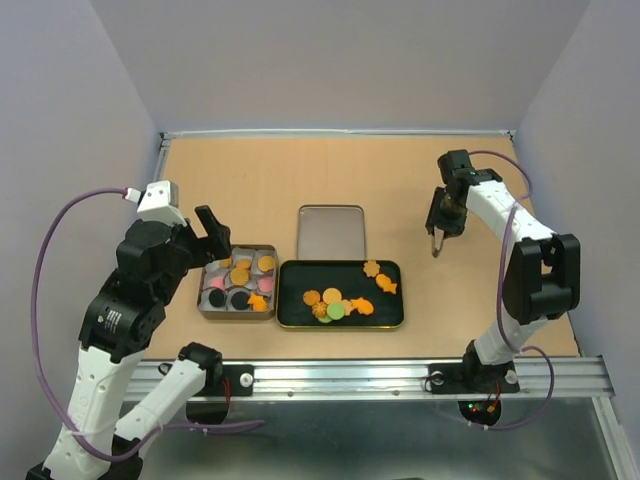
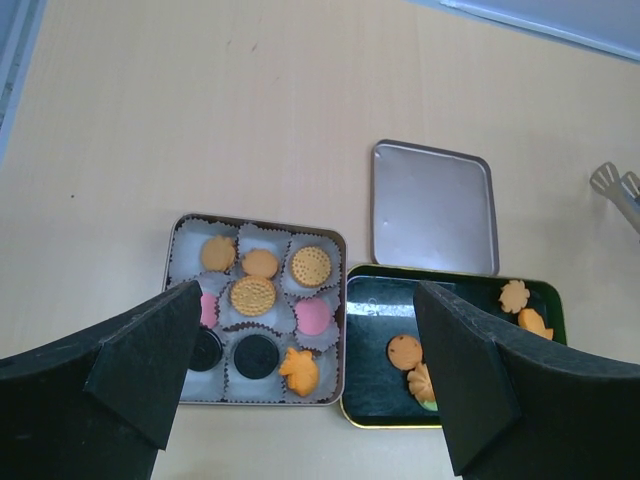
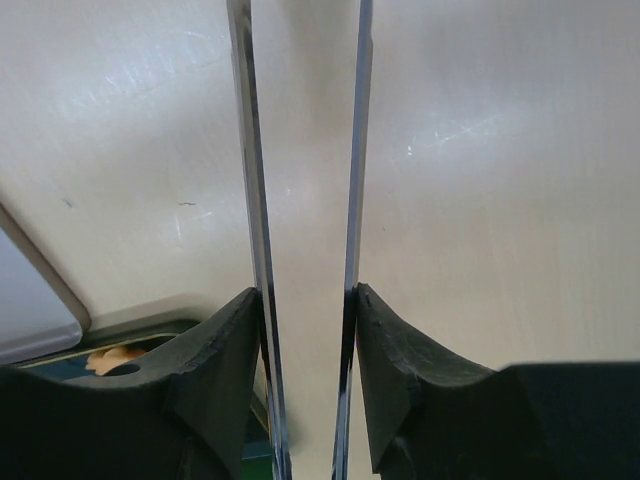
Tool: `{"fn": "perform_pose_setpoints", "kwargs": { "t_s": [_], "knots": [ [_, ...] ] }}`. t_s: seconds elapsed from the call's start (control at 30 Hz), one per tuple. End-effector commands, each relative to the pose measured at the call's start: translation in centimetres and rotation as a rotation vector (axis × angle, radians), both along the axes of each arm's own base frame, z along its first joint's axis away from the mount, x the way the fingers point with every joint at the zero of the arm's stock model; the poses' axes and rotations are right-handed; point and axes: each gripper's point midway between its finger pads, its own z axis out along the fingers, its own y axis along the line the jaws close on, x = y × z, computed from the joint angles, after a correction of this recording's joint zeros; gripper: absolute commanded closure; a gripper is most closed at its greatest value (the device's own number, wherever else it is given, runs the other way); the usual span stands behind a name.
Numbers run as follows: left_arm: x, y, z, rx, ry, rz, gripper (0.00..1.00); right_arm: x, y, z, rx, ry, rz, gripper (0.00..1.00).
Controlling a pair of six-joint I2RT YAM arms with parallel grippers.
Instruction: Pack the cookies
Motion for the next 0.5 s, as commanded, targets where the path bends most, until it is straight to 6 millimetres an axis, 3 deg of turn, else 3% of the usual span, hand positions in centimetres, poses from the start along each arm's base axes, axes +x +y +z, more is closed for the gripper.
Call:
{"fn": "perform_pose_setpoints", "kwargs": {
  "t_s": [0.0, 0.33, 0.47],
  "knots": [
    [-0.3, 0.1, 1.9, -0.01, -0.05, -0.006, 0.01, 1.1, 0.7, -3.1, 0.045, 0.001, 0.019, 0.53],
    [-0.4, 0.1, 1.8, -0.008, -0.049, -0.007, 0.01, 0.5, 1.0, -7.6, 0.067, 0.077, 0.001, 0.43],
    [-0.3, 0.1, 1.8, -0.01, -0.052, -0.007, 0.01, -0.1, 0.7, -7.9, 0.05, 0.089, -0.003, 0.26]
  ]
}}
